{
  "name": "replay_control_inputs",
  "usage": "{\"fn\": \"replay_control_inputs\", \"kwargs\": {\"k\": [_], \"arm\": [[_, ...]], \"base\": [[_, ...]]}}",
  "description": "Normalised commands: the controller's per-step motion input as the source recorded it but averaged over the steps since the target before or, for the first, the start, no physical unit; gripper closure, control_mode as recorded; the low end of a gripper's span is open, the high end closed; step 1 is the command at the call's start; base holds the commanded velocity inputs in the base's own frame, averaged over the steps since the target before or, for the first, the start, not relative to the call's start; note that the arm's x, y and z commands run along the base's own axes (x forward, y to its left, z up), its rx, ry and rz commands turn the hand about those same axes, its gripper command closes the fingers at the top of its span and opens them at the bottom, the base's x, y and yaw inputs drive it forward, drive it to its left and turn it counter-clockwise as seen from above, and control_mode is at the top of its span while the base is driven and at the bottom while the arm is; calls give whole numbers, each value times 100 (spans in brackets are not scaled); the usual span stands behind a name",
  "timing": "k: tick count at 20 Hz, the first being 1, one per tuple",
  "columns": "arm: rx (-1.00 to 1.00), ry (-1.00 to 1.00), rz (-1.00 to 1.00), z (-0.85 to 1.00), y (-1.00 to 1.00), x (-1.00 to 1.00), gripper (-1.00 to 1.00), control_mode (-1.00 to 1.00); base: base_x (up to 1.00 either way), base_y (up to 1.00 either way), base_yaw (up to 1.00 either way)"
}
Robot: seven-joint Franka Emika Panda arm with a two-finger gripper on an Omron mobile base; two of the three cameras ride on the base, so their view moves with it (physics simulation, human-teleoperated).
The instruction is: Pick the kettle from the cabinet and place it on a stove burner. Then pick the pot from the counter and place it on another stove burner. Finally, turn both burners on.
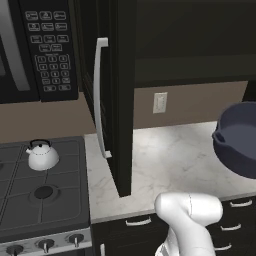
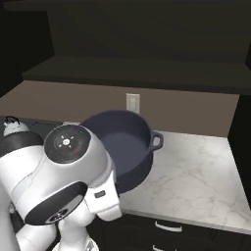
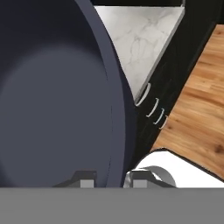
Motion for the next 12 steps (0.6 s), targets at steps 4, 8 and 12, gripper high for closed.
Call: {"fn": "replay_control_inputs", "kwargs": {"k": [4,8,12], "arm": [[-6,0,0,30,9,-47,100,-100],[-7,0,0,33,12,-42,100,-100],[-7,0,0,25,14,-31,100,-100]], "base": [[0,0,0],[0,0,0],[0,0,0]]}}
